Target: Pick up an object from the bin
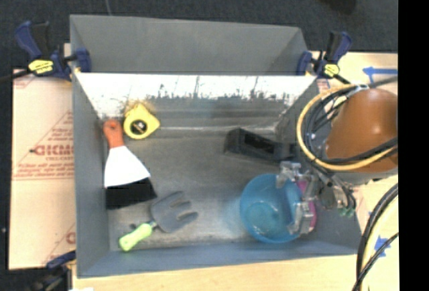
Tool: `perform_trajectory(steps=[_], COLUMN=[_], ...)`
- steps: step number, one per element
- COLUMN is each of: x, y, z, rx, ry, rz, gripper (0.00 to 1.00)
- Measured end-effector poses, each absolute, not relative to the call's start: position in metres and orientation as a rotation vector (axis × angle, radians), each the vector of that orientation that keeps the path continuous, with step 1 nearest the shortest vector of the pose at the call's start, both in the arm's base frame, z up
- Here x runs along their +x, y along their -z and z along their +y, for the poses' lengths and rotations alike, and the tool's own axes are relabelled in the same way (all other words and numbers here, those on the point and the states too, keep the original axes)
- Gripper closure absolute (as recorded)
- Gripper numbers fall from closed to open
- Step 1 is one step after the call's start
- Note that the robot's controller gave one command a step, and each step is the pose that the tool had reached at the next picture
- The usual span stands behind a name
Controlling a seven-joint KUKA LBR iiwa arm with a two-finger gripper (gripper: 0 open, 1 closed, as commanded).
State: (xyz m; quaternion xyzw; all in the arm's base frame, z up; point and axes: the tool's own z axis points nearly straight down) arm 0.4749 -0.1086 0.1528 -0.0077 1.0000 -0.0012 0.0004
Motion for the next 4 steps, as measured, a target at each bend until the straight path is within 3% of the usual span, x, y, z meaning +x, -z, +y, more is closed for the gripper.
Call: perform_trajectory(steps=[2,3,4], x=[0.479,0.477,0.484], y=[-0.149,-0.16,-0.254], z=[-0.106,-0.078,-0.077], rx=[0.035,-0.122,0.073], ry=[0.002,0.004,-0.002], rz=[3.139,3.133,3.139], gripper=[0.0,0.0,0.0])
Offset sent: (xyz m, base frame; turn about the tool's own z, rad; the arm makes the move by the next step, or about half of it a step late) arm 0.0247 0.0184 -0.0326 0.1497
